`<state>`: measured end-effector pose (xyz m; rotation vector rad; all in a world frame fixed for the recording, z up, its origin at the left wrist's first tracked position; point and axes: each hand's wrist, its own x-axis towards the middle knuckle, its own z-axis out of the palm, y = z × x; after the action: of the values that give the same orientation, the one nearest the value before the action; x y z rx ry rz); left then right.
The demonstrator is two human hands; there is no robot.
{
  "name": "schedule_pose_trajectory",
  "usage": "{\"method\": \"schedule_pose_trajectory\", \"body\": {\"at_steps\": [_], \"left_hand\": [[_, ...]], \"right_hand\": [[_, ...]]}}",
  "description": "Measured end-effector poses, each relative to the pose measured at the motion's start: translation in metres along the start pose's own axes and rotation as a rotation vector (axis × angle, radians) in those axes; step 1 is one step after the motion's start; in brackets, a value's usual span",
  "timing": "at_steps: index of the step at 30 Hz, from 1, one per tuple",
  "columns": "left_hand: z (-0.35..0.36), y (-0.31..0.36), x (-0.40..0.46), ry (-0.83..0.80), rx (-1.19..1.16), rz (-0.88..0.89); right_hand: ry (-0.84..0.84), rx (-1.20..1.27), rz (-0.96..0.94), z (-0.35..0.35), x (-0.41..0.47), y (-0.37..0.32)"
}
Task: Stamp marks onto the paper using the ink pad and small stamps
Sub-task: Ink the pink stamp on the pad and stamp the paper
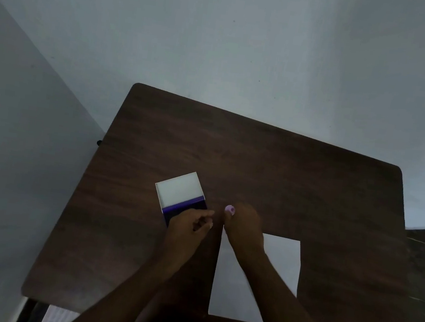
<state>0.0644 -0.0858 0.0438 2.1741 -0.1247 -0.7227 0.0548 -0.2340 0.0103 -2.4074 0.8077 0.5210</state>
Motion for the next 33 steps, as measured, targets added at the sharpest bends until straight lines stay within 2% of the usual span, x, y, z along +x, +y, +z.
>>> {"method": "schedule_pose_trajectory", "body": {"at_steps": [2, 5, 9, 15, 23, 33], "left_hand": [[-0.002, -0.001, -0.002, -0.014, -0.022, -0.01], [-0.007, -0.004, -0.005, 0.006, -0.11, 0.002], [-0.018, -0.001, -0.01, 0.072, -0.148, -0.029], [-0.038, 0.009, -0.019, 0.064, -0.249, 0.118], [-0.046, 0.014, -0.025, 0.088, -0.371, 0.175], [-0.046, 0.02, -0.022, 0.14, -0.368, 0.207]], "right_hand": [[0.025, 0.12, 0.009, -0.005, -0.008, -0.002], [0.1, 0.381, -0.08, -0.016, -0.026, -0.004], [0.007, 0.627, -0.089, -0.028, -0.046, -0.012], [-0.08, 0.897, -0.1, -0.037, -0.073, -0.026], [-0.137, 1.04, -0.12, -0.041, -0.079, -0.031], [-0.064, 0.985, -0.199, -0.044, -0.08, -0.031]]}}
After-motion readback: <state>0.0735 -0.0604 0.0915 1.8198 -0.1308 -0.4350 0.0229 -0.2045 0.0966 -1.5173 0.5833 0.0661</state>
